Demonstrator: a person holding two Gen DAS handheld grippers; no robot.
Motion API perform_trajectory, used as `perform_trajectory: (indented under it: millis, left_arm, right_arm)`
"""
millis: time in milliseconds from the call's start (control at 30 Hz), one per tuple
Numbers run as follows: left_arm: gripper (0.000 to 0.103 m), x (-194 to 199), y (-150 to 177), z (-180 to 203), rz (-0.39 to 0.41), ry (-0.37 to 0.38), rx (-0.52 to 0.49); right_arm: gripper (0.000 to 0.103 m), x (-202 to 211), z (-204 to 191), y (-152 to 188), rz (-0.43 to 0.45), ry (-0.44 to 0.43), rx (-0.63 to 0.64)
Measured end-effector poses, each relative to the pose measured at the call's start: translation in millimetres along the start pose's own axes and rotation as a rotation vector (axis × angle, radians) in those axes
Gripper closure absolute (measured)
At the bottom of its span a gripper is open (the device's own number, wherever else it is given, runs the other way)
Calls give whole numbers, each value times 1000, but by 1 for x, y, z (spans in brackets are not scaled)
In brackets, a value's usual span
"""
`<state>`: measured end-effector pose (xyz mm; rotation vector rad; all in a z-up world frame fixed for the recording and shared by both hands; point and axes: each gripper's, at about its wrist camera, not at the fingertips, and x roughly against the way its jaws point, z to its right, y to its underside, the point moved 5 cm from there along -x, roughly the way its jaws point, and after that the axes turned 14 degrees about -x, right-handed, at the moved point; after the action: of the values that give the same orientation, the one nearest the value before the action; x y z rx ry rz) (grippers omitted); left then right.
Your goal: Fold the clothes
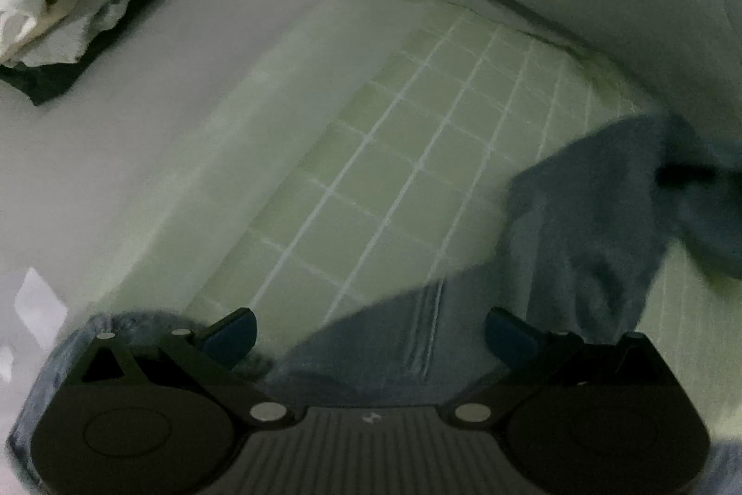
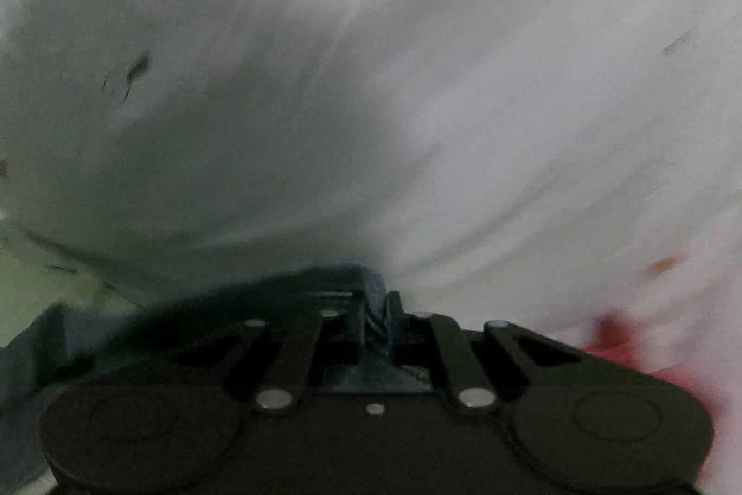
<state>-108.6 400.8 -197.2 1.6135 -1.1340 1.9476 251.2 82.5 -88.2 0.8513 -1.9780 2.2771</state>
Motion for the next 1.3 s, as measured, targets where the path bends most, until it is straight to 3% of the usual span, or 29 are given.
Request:
perform_trajectory:
  millis: [67, 133, 267, 367, 533, 633, 667, 733, 767, 867, 933, 1033, 1100, 1133, 1167, 1200, 1233, 1267, 1300]
  left_arm:
    - [0, 4, 11, 6, 1, 0, -8]
    - [0, 6, 18, 10, 1, -7, -26]
    - [0, 13, 28, 21, 16, -25, -89]
    - [0, 20, 33, 27, 29, -25, -106]
    - [0, 30, 32, 24, 58, -20, -88]
    - [0, 37, 29, 21, 79, -11, -73]
    - [0, 39, 29, 19, 87, -4, -62]
    - [0, 43, 29, 16, 101, 8, -39]
    - [0, 45, 30, 14, 107, 14, -28]
    - [0, 51, 32, 9, 130, 25, -10]
    - [0, 55, 33, 6, 145, 24, -1]
    - [0, 60, 32, -1, 165, 20, 16]
    - [0, 64, 31, -6, 176, 13, 30]
    - [0, 65, 31, -9, 181, 11, 36]
    - [0, 67, 31, -12, 185, 8, 43]
    - [0, 67, 30, -14, 188, 6, 47]
    - [0, 67, 29, -16, 188, 4, 50]
    - [0, 67, 28, -18, 187, -5, 51]
    - [0, 67, 27, -20, 186, -18, 50]
  right_arm:
    - [95, 44, 21, -6, 98, 98, 27]
    - [94, 71, 49, 17, 77, 196, 11]
    - [94, 103, 114, 101, -158, 365, -151]
    - [94, 136, 138, 152, -276, 422, -287]
    - [97, 173, 141, 189, -329, 458, -410]
    - [96, 178, 145, 197, -333, 435, -465]
    - [92, 177, 147, 198, -327, 422, -468]
    - [73, 170, 149, 193, -298, 386, -530]
    - [56, 165, 154, 191, -285, 371, -592]
    - [51, 153, 171, 191, -274, 341, -775]
    - [39, 146, 187, 200, -277, 323, -921]
    - [31, 138, 209, 217, -266, 296, -1220]
    - [30, 127, 222, 220, -258, 313, -1307]
    - [30, 121, 225, 218, -258, 329, -1290]
    - [34, 116, 228, 216, -258, 345, -1271]
    - [56, 110, 229, 211, -262, 335, -1240]
    - [70, 104, 229, 206, -266, 324, -1209]
    - [97, 98, 230, 200, -270, 313, -1178]
    - [99, 101, 230, 186, -224, 300, -1122]
